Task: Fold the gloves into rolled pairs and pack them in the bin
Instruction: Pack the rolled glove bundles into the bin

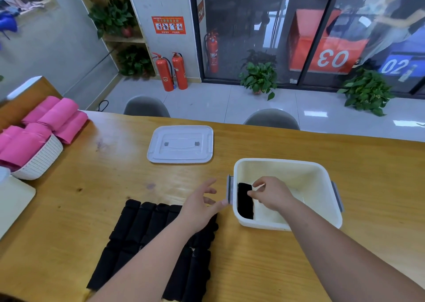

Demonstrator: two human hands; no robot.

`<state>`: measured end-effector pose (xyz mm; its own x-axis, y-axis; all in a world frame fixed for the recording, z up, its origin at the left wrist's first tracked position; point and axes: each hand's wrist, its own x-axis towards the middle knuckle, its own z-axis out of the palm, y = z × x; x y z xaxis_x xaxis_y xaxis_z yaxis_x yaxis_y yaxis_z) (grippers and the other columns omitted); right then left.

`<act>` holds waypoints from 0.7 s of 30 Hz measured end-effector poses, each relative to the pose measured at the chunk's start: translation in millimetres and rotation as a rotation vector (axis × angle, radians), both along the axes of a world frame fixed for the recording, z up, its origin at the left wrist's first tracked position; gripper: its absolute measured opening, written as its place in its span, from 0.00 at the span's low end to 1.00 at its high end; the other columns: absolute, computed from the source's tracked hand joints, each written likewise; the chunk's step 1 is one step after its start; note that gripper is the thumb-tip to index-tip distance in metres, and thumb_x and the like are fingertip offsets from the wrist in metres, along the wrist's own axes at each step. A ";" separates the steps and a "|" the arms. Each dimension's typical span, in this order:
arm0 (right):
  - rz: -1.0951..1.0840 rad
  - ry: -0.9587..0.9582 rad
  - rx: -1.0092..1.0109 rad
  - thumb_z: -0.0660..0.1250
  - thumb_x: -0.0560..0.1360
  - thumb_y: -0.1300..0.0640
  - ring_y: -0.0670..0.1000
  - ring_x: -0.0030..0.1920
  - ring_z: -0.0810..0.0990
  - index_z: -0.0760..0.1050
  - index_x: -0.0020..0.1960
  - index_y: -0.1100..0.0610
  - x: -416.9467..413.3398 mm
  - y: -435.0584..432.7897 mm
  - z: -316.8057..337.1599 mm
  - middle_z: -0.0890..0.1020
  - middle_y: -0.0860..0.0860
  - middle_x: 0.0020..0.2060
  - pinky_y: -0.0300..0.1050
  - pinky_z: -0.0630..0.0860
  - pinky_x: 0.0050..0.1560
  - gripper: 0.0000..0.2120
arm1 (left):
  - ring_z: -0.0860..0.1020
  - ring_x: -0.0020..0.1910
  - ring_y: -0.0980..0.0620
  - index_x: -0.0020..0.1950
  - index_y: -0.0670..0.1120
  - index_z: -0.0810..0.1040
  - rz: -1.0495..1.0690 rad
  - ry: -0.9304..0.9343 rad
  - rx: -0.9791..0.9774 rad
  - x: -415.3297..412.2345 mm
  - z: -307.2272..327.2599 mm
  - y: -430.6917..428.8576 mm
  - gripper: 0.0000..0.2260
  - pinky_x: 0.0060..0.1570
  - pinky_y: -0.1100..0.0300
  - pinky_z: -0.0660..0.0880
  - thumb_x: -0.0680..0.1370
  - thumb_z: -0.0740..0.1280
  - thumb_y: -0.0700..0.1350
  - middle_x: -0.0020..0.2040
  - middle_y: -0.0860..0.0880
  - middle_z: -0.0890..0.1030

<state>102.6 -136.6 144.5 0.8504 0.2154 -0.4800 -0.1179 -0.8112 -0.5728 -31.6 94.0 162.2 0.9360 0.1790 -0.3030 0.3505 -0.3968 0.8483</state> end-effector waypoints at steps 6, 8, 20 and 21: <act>-0.107 -0.171 0.283 0.77 0.76 0.46 0.43 0.49 0.83 0.81 0.58 0.42 -42.8 2.5 54.0 0.86 0.40 0.47 0.42 0.76 0.46 0.12 | 0.82 0.50 0.63 0.78 0.59 0.71 0.048 0.087 0.108 -54.8 -23.5 27.8 0.30 0.48 0.68 0.78 0.78 0.76 0.56 0.61 0.61 0.79; -0.121 -0.208 0.374 0.76 0.77 0.47 0.42 0.45 0.84 0.81 0.57 0.41 -61.8 6.7 67.8 0.85 0.39 0.45 0.41 0.77 0.45 0.10 | 0.82 0.50 0.61 0.79 0.57 0.71 0.040 0.117 0.161 -71.6 -29.4 32.6 0.30 0.49 0.67 0.78 0.78 0.76 0.55 0.61 0.61 0.79; 0.108 -0.039 0.329 0.74 0.79 0.51 0.45 0.40 0.85 0.80 0.56 0.40 -161.6 26.7 20.8 0.85 0.42 0.46 0.50 0.86 0.41 0.09 | 0.77 0.56 0.60 0.78 0.56 0.71 -0.039 0.167 0.434 -127.3 -55.8 13.6 0.26 0.60 0.59 0.79 0.81 0.73 0.51 0.66 0.59 0.73; 0.126 -0.020 0.282 0.74 0.79 0.50 0.44 0.40 0.85 0.80 0.56 0.40 -166.8 26.0 10.1 0.84 0.41 0.46 0.51 0.86 0.44 0.08 | 0.78 0.56 0.59 0.77 0.55 0.72 -0.034 0.173 0.472 -129.6 -58.5 10.0 0.25 0.60 0.59 0.79 0.81 0.72 0.51 0.65 0.58 0.73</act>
<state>-64.2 -110.5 154.6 0.8171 0.4421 -0.3701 -0.0129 -0.6277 -0.7783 -161.2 104.0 103.8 0.8867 0.3046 -0.3479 0.4509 -0.7365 0.5043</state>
